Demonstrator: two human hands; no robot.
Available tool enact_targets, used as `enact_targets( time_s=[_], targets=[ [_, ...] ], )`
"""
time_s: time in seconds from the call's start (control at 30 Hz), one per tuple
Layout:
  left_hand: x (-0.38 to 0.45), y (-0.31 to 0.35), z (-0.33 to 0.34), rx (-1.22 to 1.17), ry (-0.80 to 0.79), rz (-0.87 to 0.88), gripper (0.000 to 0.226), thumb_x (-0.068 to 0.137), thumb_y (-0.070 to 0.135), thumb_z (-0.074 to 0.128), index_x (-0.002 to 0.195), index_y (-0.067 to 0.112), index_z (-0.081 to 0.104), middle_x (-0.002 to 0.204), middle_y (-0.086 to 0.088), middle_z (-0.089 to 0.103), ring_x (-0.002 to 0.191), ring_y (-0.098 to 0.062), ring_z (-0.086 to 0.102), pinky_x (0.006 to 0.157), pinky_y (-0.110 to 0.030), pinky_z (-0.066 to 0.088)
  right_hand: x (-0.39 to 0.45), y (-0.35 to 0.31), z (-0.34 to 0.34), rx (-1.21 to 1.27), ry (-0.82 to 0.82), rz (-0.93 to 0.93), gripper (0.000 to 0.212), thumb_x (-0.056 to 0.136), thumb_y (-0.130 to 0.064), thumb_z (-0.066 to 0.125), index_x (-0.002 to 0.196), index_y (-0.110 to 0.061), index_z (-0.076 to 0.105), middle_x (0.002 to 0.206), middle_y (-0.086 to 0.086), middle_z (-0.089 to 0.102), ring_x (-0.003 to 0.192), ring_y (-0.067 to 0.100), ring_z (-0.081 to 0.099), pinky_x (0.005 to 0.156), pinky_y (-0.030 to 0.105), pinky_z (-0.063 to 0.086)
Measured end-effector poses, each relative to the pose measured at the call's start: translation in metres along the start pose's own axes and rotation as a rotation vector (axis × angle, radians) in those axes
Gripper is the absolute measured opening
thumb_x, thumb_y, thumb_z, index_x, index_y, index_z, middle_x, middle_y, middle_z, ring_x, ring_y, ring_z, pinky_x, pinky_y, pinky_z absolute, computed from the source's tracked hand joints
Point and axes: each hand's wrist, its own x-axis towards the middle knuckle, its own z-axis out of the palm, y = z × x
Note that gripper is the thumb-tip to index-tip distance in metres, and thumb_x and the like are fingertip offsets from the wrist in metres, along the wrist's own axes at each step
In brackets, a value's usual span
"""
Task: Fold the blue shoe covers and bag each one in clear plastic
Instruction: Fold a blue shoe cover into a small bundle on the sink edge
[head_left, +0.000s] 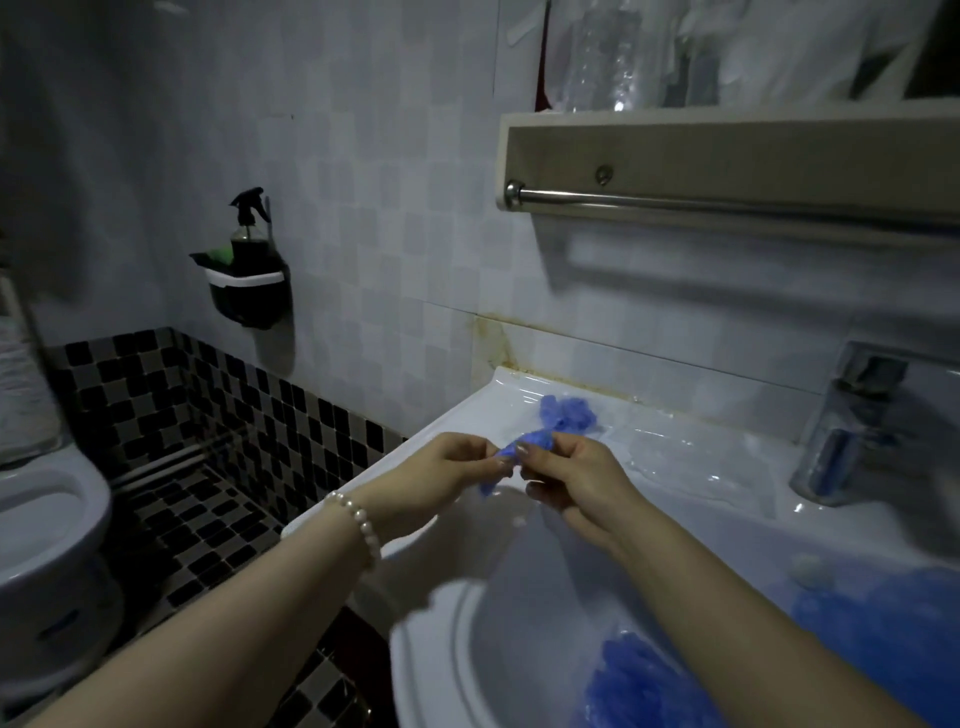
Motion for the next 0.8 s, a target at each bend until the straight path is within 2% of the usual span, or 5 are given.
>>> enact_targets(
  time_s=[0.23,0.37,0.47,0.67,0.8],
  targets=[
    [0.036,0.001,0.032,0.036,0.040,-0.043,0.030,0.091,0.025,0.062,0.062,0.016,0.060,0.064,0.000,0.053,0.065,-0.013,0.043,0.060,-0.020,0.033,0.005,-0.003,-0.037,0.134,0.036,-0.003,0.014,0.088,0.001,0.056,0.084,-0.007,0.067,0.080,0.007,0.073,0.077,0.017,0.070,0.072,0.027,0.049],
    [0.058,-0.012,0.033,0.765,0.278,0.058,0.018,0.091,0.046,0.052,0.093,0.033,0.064,0.128,0.007,0.052,0.120,-0.017,0.041,0.099,-0.037,0.029,0.023,0.002,-0.053,0.226,0.276,0.039,0.006,0.088,0.002,0.058,0.089,0.000,0.064,0.075,0.012,0.069,0.069,0.020,0.066,0.051,0.021,0.043],
    [0.067,-0.027,0.028,1.073,0.180,0.140,0.030,0.099,0.031,0.041,0.126,0.037,0.053,0.156,0.012,0.019,0.145,-0.015,0.007,0.114,-0.043,0.002,0.033,0.010,-0.072,0.174,0.456,0.074,0.014,0.087,-0.002,0.061,0.100,0.002,0.064,0.077,0.011,0.068,0.069,0.020,0.065,0.071,0.037,0.053],
    [0.069,-0.036,0.030,1.149,0.100,0.185,0.042,0.100,0.018,0.029,0.136,0.029,0.046,0.151,0.012,0.032,0.143,-0.012,0.018,0.113,-0.048,-0.014,0.037,0.017,-0.078,0.173,0.521,0.116,0.004,0.086,-0.005,0.063,0.090,-0.003,0.065,0.072,0.008,0.065,0.061,0.015,0.060,0.050,0.022,0.034],
    [0.058,-0.030,0.038,1.227,0.248,0.316,0.043,0.092,0.007,0.035,0.128,0.021,0.053,0.131,0.003,0.049,0.118,-0.020,0.048,0.103,-0.034,0.010,0.033,0.016,-0.070,0.223,0.458,0.098,0.015,0.086,-0.001,0.057,0.073,-0.007,0.062,0.063,0.008,0.059,0.053,0.015,0.055,0.047,0.022,0.028]
  ],
)
